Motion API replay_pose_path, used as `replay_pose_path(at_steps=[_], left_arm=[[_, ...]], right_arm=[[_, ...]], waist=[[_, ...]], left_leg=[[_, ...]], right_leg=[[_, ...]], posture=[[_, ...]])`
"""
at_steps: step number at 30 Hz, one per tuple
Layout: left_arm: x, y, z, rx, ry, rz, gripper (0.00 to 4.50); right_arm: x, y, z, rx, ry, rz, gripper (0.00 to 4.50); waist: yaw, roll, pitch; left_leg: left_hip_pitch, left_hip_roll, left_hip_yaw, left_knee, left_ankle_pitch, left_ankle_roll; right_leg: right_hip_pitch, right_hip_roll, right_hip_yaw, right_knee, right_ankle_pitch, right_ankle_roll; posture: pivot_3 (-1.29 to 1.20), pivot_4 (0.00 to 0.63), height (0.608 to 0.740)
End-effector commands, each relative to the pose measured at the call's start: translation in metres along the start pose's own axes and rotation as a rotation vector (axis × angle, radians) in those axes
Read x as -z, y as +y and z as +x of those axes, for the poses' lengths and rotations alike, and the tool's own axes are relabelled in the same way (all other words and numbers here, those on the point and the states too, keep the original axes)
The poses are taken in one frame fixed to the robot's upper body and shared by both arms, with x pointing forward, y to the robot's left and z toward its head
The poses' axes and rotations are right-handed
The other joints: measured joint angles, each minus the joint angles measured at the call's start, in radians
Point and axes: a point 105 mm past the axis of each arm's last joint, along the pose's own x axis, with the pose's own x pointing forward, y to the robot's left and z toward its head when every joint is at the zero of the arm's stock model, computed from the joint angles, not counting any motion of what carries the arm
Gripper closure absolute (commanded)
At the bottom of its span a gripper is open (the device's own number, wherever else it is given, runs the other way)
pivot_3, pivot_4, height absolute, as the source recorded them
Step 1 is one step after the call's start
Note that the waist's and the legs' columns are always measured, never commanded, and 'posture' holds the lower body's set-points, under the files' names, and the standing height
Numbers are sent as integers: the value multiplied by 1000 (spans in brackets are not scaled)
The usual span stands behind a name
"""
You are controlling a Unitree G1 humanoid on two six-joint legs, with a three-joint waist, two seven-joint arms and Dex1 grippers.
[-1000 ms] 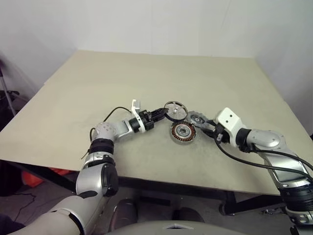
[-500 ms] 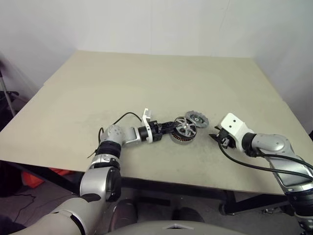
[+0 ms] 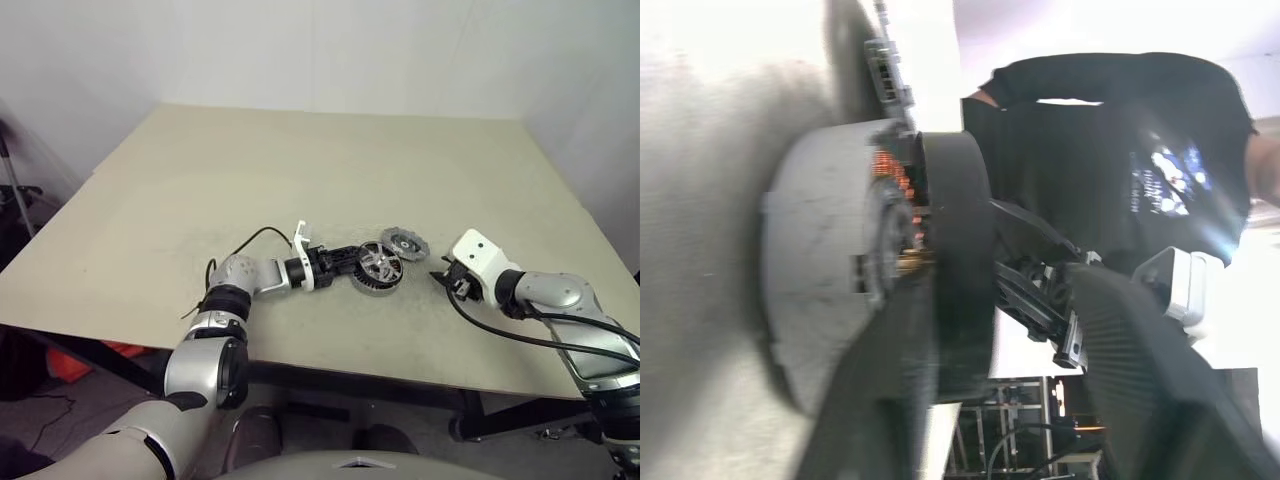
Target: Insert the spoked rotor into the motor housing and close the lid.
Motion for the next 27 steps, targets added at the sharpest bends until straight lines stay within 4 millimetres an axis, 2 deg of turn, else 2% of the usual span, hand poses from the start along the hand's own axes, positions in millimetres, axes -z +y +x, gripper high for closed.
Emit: replay_pose_path(at_steps=[1,6,10,14,22,24,27], left_arm=[[-13,-3,-8,-18,-32,48,2167],[-25,-5,-19,-23,-73,66,2167],[-26,-1,-32,-46,-90,85,2167],[-30,0,-41,-64,-124,110,2167],[-44,6,-55,-124,-212,140,2167],[-45,9,-58,-141,-220,139,2167],[-45,13,-62,-160,-230,138,2167]], right_arm=[[-20,-11,-5,46,-75,-32,2616],[-24,-12,-4,48,-92,-38,2616],[-40,-5,-2,16,-154,-33,2616],[-52,10,8,-34,-204,-8,2616],[-61,43,32,-130,-239,28,2616],[-59,54,40,-163,-239,75,2616],[-40,69,57,-192,-187,148,2616]], waist=[[0,0,0],[-3,0,0],[-4,0,0],[-4,0,0],[-4,0,0],[-5,0,0],[-6,0,0]], left_leg=[[1,0,0,0,-1,-1],[1,0,0,-1,-1,-3],[-1,0,0,-1,0,1],[-2,0,0,-2,0,1],[-2,0,0,-2,0,0],[-2,0,0,-2,-1,-3],[-2,1,0,-2,-1,-5]], right_leg=[[1,0,0,0,0,0],[0,0,0,0,0,0],[-2,0,0,0,0,0],[-3,0,0,0,0,0],[-3,0,0,0,0,0],[-3,0,0,0,0,0],[-4,0,0,0,0,0]], posture=[[0,0,740],[0,0,740],[0,0,740],[0,0,740],[0,0,740],[0,0,740],[0,0,740]])
